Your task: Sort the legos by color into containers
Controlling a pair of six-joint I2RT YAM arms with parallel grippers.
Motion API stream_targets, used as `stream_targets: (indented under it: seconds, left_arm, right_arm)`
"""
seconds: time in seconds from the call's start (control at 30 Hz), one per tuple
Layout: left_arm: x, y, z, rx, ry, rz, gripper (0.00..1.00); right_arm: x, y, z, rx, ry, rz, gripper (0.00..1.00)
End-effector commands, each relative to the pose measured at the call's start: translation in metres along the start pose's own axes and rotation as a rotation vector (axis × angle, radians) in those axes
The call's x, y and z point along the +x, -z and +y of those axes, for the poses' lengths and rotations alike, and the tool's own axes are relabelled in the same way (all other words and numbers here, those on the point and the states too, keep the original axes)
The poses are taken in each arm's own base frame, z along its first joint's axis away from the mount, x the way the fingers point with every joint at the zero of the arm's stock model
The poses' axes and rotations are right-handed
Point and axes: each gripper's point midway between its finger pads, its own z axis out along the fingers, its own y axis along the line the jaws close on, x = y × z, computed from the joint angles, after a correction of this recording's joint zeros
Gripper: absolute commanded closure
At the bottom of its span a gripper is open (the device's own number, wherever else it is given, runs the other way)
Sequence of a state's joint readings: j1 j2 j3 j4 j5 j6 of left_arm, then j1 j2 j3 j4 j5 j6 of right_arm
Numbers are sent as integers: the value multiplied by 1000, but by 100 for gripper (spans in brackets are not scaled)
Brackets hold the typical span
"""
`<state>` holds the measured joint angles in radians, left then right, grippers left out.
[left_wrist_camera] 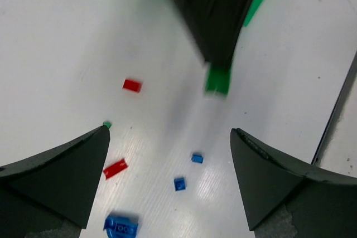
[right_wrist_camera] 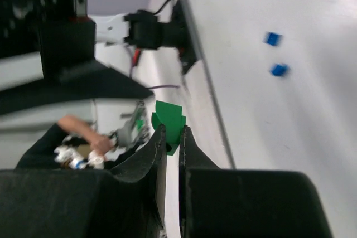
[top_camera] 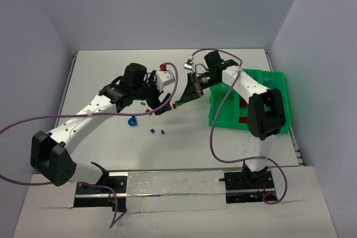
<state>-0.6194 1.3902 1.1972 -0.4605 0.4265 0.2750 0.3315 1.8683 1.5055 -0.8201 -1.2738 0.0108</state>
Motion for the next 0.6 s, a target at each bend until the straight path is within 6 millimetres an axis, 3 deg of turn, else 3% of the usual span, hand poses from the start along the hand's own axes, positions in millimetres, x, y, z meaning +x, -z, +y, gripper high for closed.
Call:
stream_targets:
  seconds: [0.0,0.1,0.13,0.17,0.23,0.27,0.3,0.43,0.57]
  left_arm:
    - [-7,23,23,-64,74,-65,1]
    - [5,28,43,-136,115,-54,1]
    - [7,28,45,-143,119,-52,1]
    - [11,26,48,-156,129,-41,1]
    - [22,21,52,-163,142,-12,1]
    - [23,19,51,-158,145,-9,1]
    - [24,15,51,-148,151,-8,1]
    - [21,7,55,-135,158,-5,2]
    - [20,2,59,-133,156,1,2]
  right_arm:
    - [8,65,-16,238,86,-87,100]
    - [18,123,-44,476,74,-188,100]
    - [21,133,-54,532,61,-196,100]
    - [25,161,-62,622,48,-247,100]
    - [39,206,-74,852,54,-283,100]
    - [42,216,-73,881,58,-302,100]
    - [52,239,-75,958,44,-331,100]
    - [84,300,-84,1172,-19,-360,100]
    - [116,342,-98,1334,-105,-320,100]
